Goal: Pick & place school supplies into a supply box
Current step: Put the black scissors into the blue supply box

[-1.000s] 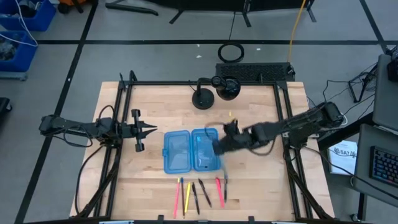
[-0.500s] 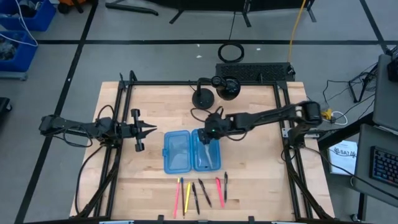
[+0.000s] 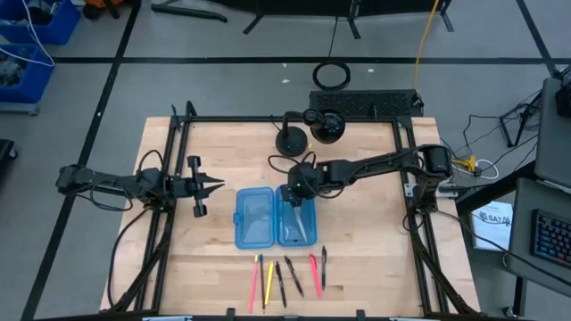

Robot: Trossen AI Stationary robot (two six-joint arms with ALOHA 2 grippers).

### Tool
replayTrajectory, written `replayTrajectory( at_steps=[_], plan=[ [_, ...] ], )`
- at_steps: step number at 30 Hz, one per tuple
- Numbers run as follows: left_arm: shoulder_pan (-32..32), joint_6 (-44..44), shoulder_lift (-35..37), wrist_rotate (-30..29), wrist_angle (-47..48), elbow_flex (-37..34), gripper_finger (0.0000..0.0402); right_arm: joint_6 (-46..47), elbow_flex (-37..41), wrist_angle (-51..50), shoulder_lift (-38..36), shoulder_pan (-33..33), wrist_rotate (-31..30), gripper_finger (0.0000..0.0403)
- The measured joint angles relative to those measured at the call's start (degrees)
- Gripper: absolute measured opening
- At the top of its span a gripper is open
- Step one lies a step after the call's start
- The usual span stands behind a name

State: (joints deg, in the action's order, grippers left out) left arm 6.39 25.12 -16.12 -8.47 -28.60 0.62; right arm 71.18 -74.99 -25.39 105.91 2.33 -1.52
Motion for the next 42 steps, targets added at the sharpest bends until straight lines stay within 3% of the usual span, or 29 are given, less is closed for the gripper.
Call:
replayTrajectory(
  at_steps=[14,31,42],
  plan=[
    [0.02,-1.09,0.0,0.0,0.0,0.0,0.0042,-1.51,0.03,-4.02,0.02,0.22,-4.61,0.0071],
    [0.02,-1.48,0.02,0.7,0.02,0.0,0.0042,-1.44,-0.08,-6.01,6.54,-0.14,-2.91,0.0058],
    [0.02,-1.65,0.0,0.7,0.09,0.0,0.0042,-2.27,0.12,-5.55,4.38,0.37,-3.06,0.0114]
  ],
)
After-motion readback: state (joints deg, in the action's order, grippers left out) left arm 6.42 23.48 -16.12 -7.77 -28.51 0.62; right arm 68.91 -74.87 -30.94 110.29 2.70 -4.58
